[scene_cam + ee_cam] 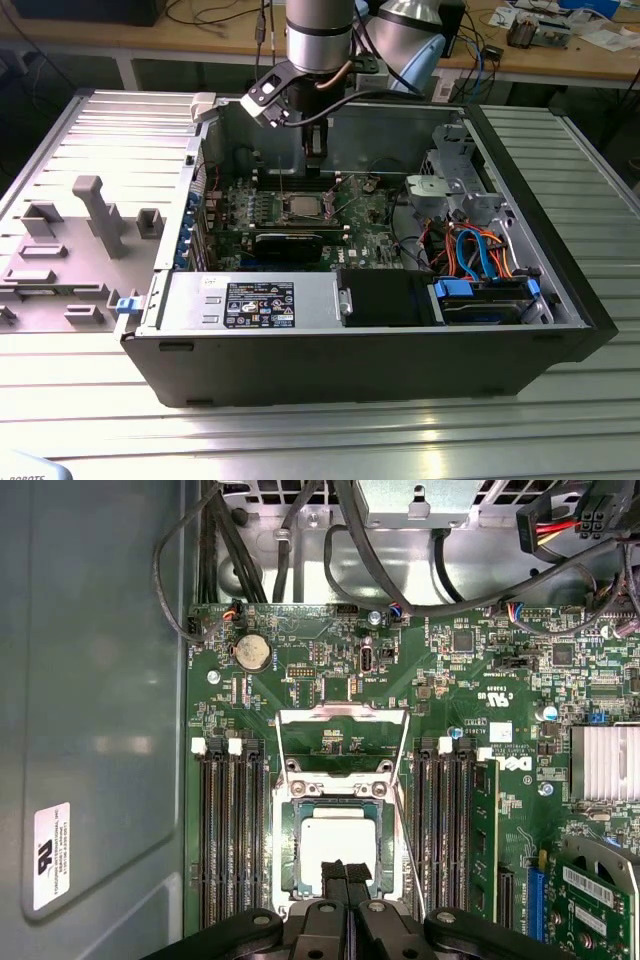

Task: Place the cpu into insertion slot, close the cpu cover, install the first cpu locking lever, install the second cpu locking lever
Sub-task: 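Close the cpu cover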

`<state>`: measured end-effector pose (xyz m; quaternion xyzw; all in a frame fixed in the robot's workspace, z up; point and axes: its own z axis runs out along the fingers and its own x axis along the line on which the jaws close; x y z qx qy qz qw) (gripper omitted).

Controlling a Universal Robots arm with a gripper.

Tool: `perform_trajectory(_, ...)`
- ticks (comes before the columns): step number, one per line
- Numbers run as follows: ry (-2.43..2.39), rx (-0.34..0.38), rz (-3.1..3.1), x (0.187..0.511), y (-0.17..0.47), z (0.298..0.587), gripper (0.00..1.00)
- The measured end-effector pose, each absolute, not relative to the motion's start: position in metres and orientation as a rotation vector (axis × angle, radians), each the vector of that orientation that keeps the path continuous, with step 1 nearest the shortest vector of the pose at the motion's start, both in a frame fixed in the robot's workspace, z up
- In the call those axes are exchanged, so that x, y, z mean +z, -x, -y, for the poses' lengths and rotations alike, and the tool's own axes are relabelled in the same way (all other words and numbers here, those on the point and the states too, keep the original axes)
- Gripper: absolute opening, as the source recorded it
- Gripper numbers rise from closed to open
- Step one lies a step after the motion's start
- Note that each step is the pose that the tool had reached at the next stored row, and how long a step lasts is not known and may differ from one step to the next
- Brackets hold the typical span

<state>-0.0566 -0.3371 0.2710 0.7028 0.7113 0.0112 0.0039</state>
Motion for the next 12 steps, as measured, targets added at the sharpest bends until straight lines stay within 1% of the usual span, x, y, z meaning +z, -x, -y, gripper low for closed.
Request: perform_trajectory(12, -2.202, 0.034, -2.229, 0.2791, 0.0566, 0.3371, 0.11)
